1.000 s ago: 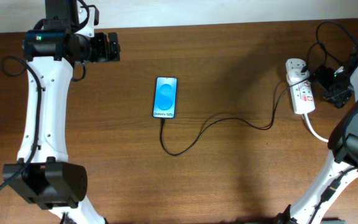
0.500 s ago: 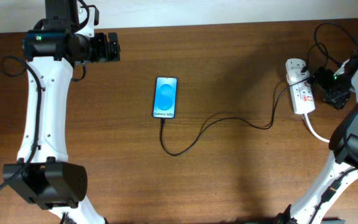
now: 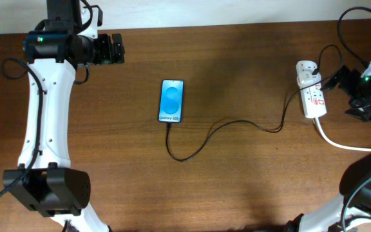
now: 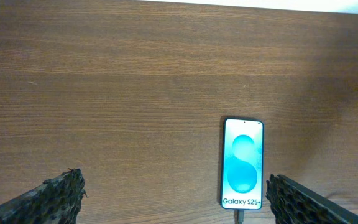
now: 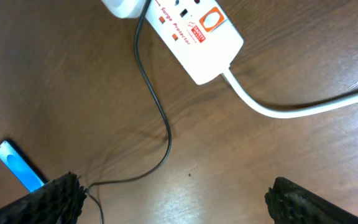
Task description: Plug charger to phone and switch on socket
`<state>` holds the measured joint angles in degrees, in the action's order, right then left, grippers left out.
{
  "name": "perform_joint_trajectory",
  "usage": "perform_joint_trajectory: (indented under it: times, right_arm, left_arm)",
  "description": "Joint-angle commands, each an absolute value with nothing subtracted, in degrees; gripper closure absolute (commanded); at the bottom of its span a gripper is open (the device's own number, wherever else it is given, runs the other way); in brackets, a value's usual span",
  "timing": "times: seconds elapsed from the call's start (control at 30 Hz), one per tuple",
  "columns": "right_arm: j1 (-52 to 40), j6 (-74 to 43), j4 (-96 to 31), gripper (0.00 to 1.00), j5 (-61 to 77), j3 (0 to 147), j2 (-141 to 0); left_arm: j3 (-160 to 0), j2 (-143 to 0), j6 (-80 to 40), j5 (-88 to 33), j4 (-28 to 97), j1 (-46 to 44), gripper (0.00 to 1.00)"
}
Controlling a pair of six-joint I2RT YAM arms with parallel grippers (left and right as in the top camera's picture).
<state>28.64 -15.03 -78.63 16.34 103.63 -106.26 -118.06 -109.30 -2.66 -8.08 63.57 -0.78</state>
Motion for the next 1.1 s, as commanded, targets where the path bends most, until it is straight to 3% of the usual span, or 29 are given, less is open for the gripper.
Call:
perform_joint_trajectory:
  times: [0.0, 0.1, 0.17, 0.23, 0.47, 0.6, 0.77, 0.9, 1.07]
  right_arm:
    - [28.8, -12.8, -79.8, 0.01, 15.6, 98.2, -92.8]
    - [28.8, -12.5, -76.2, 0.02, 15.4, 83.8, -77.5]
    - [28.8, -12.5, -81.9, 0.02, 18.9, 75.4, -68.4]
    - [28.8, -12.4, -88.5, 0.02, 18.9, 75.2, -68.1]
    - [28.8, -12.2, -89.4, 0.02, 13.1, 75.2, -68.2]
    - [21.9, -10.7, -86.6, 0.02, 11.7, 75.2, -67.2]
    - [13.7, -11.2, -82.4, 0.02, 9.8, 75.2, -56.0]
    - [13.5, -10.9, -80.1, 0.02, 9.1, 75.2, -39.8]
    - [13.5, -10.9, -81.2, 0.02, 9.4, 75.1, -31.8]
  left_arm:
    - [-117.9, -109.8, -2.3, -7.6, 63.5, -0.4, 0.01]
    - [-117.9, -109.8, -2.3, -7.6, 63.5, -0.4, 0.01]
    - [-117.9, -109.8, -2.3, -7.6, 63.5, -0.4, 0.01]
    - [-117.9, -109.8, -2.3, -7.6, 63.5, -0.4, 0.01]
    - [-117.9, -109.8, -2.3, -7.6, 63.5, -0.4, 0.01]
    - [-117.9, -109.8, -2.3, -7.6, 63.5, -0.4, 0.01]
    - [-117.9, -109.8, -2.3, -7.6, 63.5, -0.4, 0.01]
    - [-117.9, -109.8, -2.3, -7.6, 63.5, -0.4, 0.01]
    - [-117.9, -109.8, -2.3, -7.6, 63.5, -0.4, 0.01]
